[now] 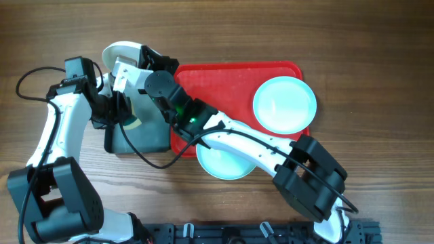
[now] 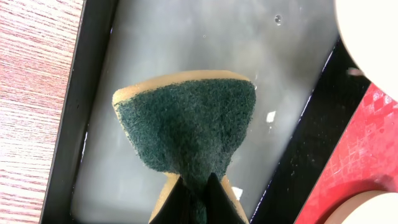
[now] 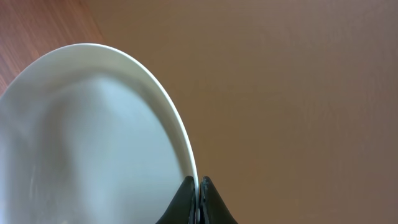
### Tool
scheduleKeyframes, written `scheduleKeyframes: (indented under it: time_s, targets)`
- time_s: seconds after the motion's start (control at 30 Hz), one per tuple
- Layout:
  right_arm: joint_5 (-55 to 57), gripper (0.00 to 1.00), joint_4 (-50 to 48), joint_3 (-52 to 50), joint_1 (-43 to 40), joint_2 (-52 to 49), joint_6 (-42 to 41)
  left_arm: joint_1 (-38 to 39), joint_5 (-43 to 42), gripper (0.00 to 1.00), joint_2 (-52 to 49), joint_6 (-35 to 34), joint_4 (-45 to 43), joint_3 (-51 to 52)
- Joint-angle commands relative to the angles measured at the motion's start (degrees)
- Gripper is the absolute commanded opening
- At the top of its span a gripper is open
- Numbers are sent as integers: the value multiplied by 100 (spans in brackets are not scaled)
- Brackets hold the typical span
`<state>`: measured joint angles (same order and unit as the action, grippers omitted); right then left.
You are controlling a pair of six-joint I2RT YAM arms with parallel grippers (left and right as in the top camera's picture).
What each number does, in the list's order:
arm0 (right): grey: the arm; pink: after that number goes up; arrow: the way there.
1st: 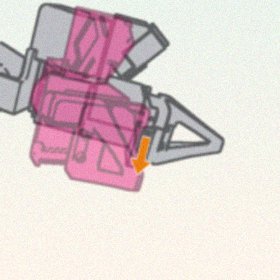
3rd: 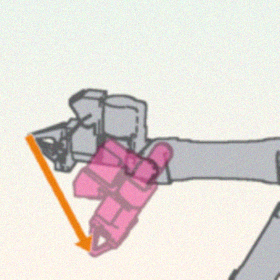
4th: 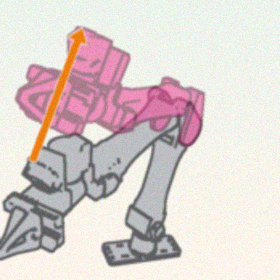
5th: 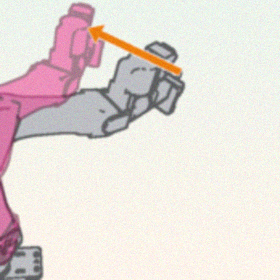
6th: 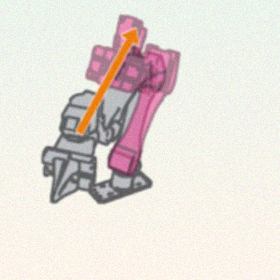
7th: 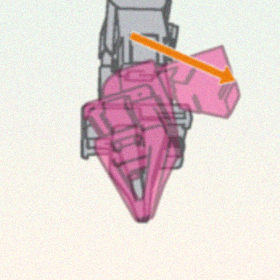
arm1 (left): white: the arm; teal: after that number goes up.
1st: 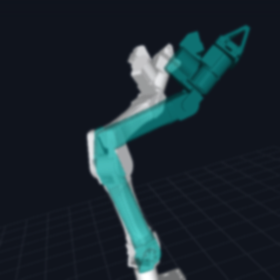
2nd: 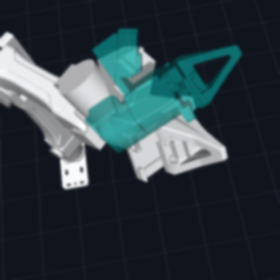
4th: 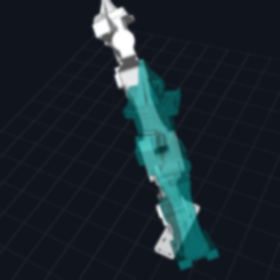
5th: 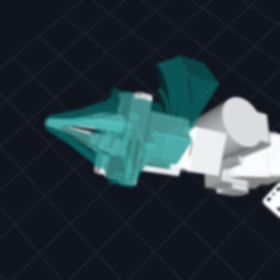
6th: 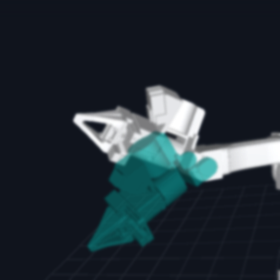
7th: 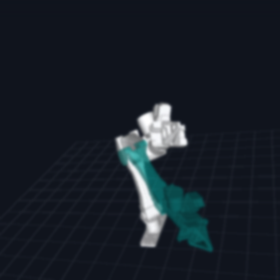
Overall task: Clean dirty plates on tray and stack at the side
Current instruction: 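Carry the white plate right and set it on the table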
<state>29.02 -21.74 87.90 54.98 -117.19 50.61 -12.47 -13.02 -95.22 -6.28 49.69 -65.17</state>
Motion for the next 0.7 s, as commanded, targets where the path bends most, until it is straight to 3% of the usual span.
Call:
scheduleKeyframes:
  time_s: [0.0,0.27,0.43,0.67]
  targets:
    - [83,4,-50,92,-118,-9,-444,26,-92,4,146,-15,-15,31]
    - [686,4,-501,94,-483,26,-1624,26,-92,4,146,-15,-17,31]
    - [671,4,492,94,-748,181,-3056,26,-92,4,146,-15,-26,31]
    - [-2159,4,2402,94,-1521,1038,-5834,26,-92,4,146,-13,-26,31]
